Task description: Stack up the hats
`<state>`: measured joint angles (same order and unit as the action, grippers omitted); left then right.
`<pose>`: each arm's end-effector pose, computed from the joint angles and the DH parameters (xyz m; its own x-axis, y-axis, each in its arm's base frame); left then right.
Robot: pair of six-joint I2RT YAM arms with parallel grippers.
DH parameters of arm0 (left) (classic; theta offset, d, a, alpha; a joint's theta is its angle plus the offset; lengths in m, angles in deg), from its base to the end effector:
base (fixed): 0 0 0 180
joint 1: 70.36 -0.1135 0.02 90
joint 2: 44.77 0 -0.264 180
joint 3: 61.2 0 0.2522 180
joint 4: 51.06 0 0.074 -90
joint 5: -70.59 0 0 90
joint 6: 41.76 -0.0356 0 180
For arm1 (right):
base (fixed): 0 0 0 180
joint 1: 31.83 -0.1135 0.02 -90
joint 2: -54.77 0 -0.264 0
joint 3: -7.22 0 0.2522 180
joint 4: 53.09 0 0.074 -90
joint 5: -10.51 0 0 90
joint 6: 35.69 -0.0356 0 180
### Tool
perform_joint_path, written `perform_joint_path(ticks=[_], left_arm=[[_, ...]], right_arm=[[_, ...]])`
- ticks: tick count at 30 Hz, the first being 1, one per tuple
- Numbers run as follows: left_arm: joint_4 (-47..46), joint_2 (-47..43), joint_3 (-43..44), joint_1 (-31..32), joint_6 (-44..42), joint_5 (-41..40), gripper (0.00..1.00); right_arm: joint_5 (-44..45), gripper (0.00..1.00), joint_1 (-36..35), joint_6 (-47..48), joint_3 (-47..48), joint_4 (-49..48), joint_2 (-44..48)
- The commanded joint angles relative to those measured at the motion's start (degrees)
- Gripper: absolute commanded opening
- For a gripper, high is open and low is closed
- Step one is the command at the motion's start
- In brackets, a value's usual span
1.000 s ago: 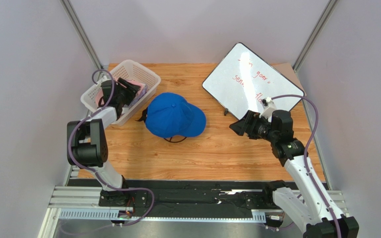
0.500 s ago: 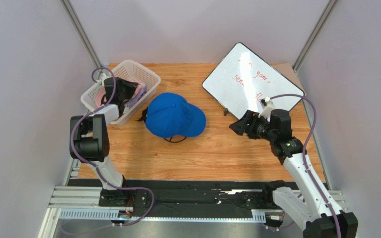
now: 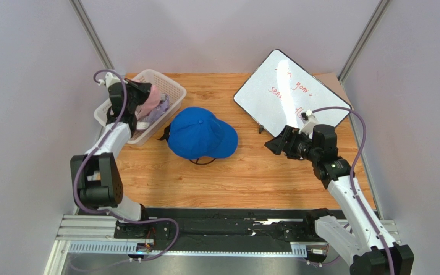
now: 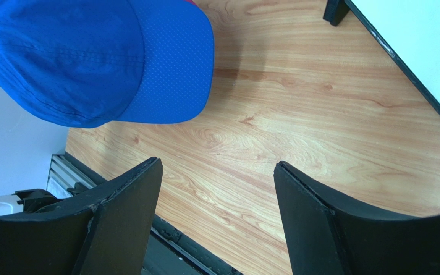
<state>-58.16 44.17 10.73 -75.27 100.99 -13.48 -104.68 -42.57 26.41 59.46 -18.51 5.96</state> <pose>0.3630 0.0275 0.2848 -0.1167 -0.8047 -0.5821 -0.1266 0.5934 -0.7949 0.1827 0.0501 0.2723 -0.6955 0.2991 -0.6533 -0.2275 0.7708 0.5950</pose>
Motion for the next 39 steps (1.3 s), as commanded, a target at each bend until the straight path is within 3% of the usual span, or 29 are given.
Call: perform_joint_path(ticks=[1, 11, 16, 21, 25, 27, 31, 36, 39], left_arm=[[4.8, -11.0, 7.6, 0.2, -11.7, -0.1, 0.0], [13.6, -24.8, 15.1, 1.4, -23.4, -0.1, 0.0], [16.8, -29.3, 18.4, 4.5, -25.1, 1.0, 0.0], [20.6, -30.1, 25.0, 15.7, -30.8, -4.7, 0.0], [26.8, -25.8, 33.3, 27.9, -36.7, -11.0, 0.0], [27.1, -24.0, 34.1, 31.0, -38.2, -13.8, 0.0], [26.5, -20.6, 36.6, 38.6, -39.4, -15.8, 0.0], [23.0, -16.3, 38.9, 44.2, -39.2, -16.6, 0.0], [23.8, -12.4, 42.5, 48.5, -40.4, -20.8, 0.0]], right_arm=[[-1.6, 0.77, -0.1, 1.0, 3.9, -1.2, 1.2], [-9.6, 0.77, -1.1, -4.8, 4.5, -9.7, 1.8], [-9.4, 0.77, -9.3, -10.9, 5.9, -17.1, 1.0], [-2.9, 0.77, -22.7, -11.7, 7.8, -22.7, -0.7], [2.2, 0.77, -29.5, -10.0, 11.1, -22.3, -2.4], [4.6, 0.77, -32.5, -9.0, 12.9, -21.9, -3.0], [6.4, 0.77, -35.4, -9.7, 14.3, -22.2, -3.9], [5.1, 0.77, -36.1, -16.7, 6.6, -33.2, -3.6], [12.0, 0.77, -40.3, -9.6, 6.8, -29.9, -3.2]])
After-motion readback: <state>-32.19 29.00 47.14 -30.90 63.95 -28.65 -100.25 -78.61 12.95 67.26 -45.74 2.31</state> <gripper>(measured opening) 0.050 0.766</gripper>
